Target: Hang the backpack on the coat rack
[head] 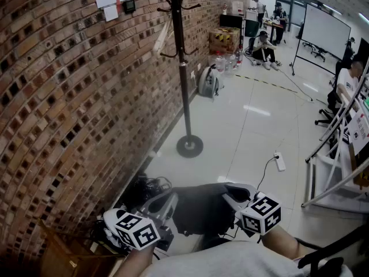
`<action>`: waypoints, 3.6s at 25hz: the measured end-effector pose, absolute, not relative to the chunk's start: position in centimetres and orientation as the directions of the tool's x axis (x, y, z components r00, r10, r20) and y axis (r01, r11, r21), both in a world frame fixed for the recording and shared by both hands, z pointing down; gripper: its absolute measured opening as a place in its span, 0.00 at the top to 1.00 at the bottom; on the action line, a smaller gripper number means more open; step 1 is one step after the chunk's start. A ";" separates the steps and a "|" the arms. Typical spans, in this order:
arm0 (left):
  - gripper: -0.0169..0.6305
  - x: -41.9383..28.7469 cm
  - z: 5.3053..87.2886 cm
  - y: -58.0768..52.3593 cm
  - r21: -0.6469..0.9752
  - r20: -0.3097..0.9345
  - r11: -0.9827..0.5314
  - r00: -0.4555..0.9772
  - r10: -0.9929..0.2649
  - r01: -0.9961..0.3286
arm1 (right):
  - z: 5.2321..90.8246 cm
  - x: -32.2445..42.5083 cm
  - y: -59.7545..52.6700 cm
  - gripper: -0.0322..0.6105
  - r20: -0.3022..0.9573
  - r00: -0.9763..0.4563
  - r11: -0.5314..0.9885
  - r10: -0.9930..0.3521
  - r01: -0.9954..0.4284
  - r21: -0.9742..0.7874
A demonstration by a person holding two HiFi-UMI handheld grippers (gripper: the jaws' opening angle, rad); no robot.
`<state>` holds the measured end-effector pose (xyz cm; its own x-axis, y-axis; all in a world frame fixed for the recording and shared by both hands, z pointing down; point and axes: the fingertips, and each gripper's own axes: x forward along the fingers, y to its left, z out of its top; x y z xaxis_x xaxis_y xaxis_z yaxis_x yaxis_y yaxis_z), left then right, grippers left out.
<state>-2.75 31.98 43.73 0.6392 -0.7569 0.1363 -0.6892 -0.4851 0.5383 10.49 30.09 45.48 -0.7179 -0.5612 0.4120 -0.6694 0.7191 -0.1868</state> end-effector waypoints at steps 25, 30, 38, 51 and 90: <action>0.97 2.0 40.3 7.2 0.472 0.113 -0.490 0.601 -0.791 -0.733 | 41.9 16.4 5.7 0.87 0.362 -0.722 0.737 -0.589 -0.664 -0.125; 0.97 1.5 40.4 3.1 0.465 0.115 -0.499 0.608 -0.785 -0.732 | 42.1 15.8 1.1 0.87 0.357 -0.723 0.734 -0.591 -0.666 -0.134; 0.97 -0.3 42.3 -5.2 0.506 0.123 -0.507 0.640 -0.759 -0.698 | 43.4 13.9 -5.8 0.87 0.377 -0.709 0.709 -0.596 -0.685 -0.167; 0.97 -6.4 41.8 -19.9 0.524 0.126 -0.497 0.640 -0.758 -0.692 | 42.6 8.7 -20.4 0.87 0.394 -0.683 0.694 -0.615 -0.706 -0.140; 0.97 -13.1 47.6 -31.2 0.580 0.193 -0.435 0.635 -0.748 -0.689 | 45.8 0.9 -41.6 0.81 0.483 -0.654 0.736 -0.583 -0.677 -0.028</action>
